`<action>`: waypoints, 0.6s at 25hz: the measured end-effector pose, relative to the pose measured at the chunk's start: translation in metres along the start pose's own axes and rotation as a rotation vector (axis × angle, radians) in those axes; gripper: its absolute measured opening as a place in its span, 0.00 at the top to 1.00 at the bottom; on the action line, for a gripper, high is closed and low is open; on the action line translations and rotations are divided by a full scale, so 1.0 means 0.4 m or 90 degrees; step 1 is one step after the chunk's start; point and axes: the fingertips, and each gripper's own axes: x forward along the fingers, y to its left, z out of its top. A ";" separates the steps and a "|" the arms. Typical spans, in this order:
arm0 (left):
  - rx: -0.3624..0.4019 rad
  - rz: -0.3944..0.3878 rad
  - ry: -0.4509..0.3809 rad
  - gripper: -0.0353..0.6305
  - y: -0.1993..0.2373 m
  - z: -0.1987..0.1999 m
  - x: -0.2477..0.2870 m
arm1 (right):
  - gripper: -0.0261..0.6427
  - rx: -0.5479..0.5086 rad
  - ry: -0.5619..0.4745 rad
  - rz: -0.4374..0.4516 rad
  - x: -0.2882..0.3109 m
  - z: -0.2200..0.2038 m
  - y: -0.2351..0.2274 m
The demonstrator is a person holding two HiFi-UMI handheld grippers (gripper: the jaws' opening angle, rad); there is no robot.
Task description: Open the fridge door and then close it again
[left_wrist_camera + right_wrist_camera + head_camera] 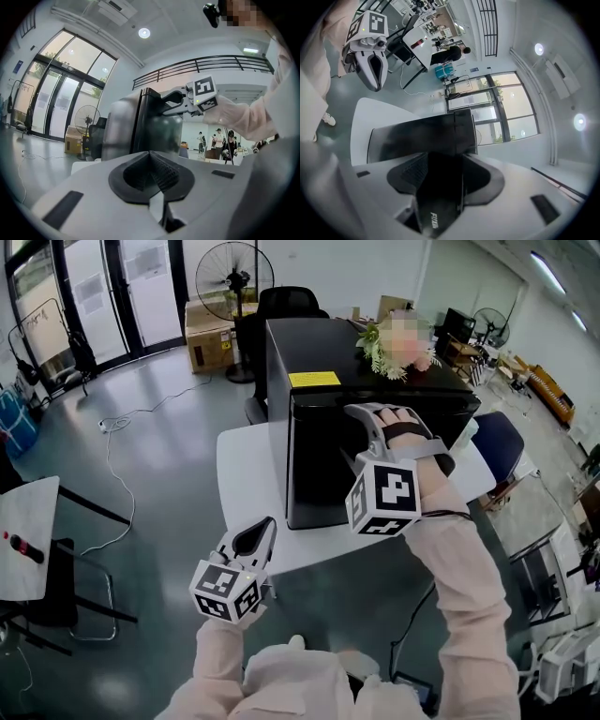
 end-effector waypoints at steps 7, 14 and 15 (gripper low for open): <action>-0.010 -0.013 0.010 0.93 -0.035 -0.027 0.009 | 0.60 0.026 -0.070 -0.105 -0.038 -0.016 0.000; -0.032 -0.017 0.011 0.93 -0.058 -0.057 0.012 | 0.70 0.484 -0.206 -0.049 -0.197 -0.125 0.110; -0.034 -0.018 0.008 0.93 -0.062 -0.057 0.012 | 0.72 0.568 -0.219 -0.040 -0.212 -0.149 0.129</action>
